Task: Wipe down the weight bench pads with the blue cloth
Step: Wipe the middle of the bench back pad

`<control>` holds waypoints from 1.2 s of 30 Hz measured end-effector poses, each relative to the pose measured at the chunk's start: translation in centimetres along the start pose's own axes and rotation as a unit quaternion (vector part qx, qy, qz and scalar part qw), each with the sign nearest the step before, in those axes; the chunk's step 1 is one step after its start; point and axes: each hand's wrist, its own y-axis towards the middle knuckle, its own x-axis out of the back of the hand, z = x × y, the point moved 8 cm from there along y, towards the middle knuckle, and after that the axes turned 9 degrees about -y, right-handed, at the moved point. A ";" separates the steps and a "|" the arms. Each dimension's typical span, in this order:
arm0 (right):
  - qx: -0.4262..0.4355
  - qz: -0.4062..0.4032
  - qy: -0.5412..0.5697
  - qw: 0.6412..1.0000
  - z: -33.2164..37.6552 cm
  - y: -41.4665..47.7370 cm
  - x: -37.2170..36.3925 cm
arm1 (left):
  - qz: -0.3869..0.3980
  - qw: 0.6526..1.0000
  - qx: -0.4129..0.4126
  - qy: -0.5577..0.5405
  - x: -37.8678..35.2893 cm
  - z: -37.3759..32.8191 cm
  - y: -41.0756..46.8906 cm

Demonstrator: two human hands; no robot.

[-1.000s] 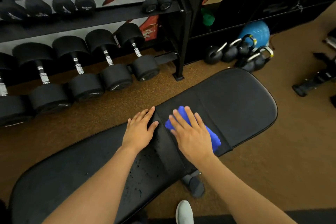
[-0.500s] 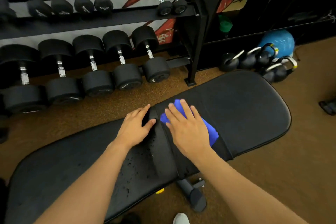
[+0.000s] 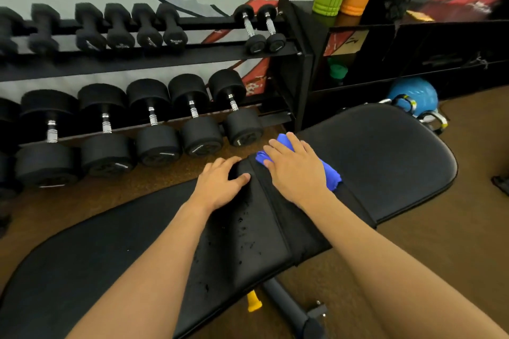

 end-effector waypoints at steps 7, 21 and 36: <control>0.042 -0.041 -0.001 0.998 -2.6 -10.0 1.0 | -0.026 0.999 -0.011 -0.016 0.0 0.3 0.5; 0.146 -0.083 0.025 0.986 0.8 -12.7 1.6 | -0.082 0.996 -0.026 0.001 -0.1 -0.6 -1.3; -0.007 -0.124 -0.026 0.992 -1.5 -12.4 1.1 | -0.192 0.977 -0.095 -0.003 -5.6 0.1 -14.8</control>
